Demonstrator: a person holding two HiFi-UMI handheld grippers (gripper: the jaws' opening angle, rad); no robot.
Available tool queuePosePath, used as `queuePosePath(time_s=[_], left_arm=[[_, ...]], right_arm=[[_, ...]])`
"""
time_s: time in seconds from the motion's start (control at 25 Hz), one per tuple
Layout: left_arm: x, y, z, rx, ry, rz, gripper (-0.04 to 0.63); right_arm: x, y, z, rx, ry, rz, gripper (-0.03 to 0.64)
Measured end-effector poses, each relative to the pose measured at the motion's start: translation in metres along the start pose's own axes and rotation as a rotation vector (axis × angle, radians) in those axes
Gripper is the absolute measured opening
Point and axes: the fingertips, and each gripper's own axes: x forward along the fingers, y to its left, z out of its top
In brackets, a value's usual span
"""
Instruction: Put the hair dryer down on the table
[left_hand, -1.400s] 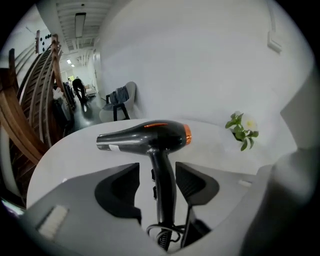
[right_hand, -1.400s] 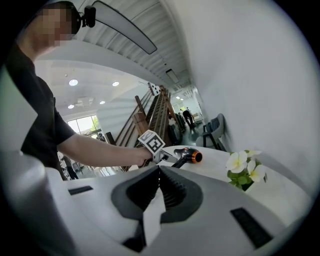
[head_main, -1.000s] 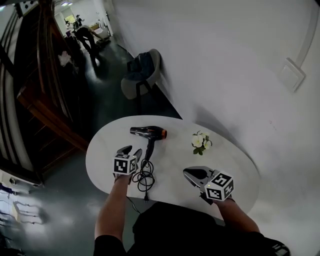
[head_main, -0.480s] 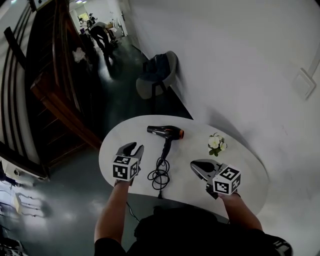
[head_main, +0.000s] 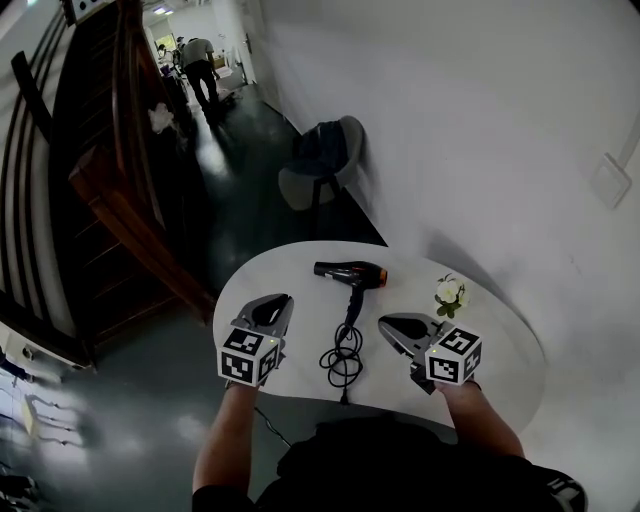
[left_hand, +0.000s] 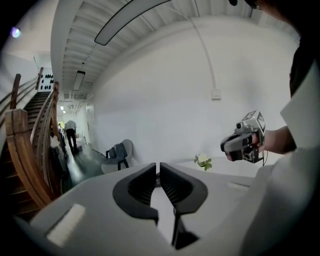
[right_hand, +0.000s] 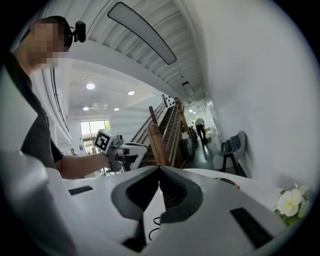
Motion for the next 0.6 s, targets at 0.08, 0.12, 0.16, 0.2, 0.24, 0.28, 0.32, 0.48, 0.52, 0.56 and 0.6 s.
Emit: queuePosePath(time_s=[0.08,0.12,0.16,0.2,0.24,0.28,0.32,0.48,0.52,0.56,0.6], left_arm=[[-0.010,0.001,0.003,0.031,-0.021,0.014,0.031],[-0.014,0.000,0.002,0.034,-0.032,0.019,0.028],[-0.018,0.000,0.001,0.027,-0.043,0.021,0.025],[-0.022,-0.001,0.000,0.010,-0.054,0.022,0.020],[-0.026,-0.001,-0.001,-0.012,-0.066,0.025,0.015],[-0.029,0.000,-0.002,-0.037,-0.079,0.032,0.014],[-0.032,0.001,-0.003,-0.061,-0.093,0.042,0.014],[-0.044,0.008,0.001,-0.173,-0.196,0.076,0.014],[-0.047,0.009,0.002,-0.192,-0.221,0.085,0.014],[-0.049,0.010,0.004,-0.207,-0.243,0.093,0.014],[-0.052,0.010,0.005,-0.221,-0.263,0.097,0.012]], right_arm=[[0.006,0.008,0.004,-0.012,-0.004,0.010,0.012],[0.008,0.011,0.006,-0.017,-0.006,0.015,0.011],[0.010,0.014,0.008,-0.022,-0.008,0.017,0.012],[0.011,0.017,0.010,-0.026,-0.010,0.018,0.011],[0.012,0.019,0.012,-0.030,-0.013,0.015,0.011],[0.012,0.021,0.015,-0.036,-0.020,0.008,0.011],[0.012,0.022,0.020,-0.044,-0.034,-0.003,0.011],[0.007,0.030,0.047,-0.095,-0.125,-0.026,0.011],[0.005,0.033,0.053,-0.105,-0.141,-0.025,0.011],[0.004,0.035,0.058,-0.112,-0.154,-0.028,0.011],[0.002,0.036,0.062,-0.113,-0.167,-0.035,0.011]])
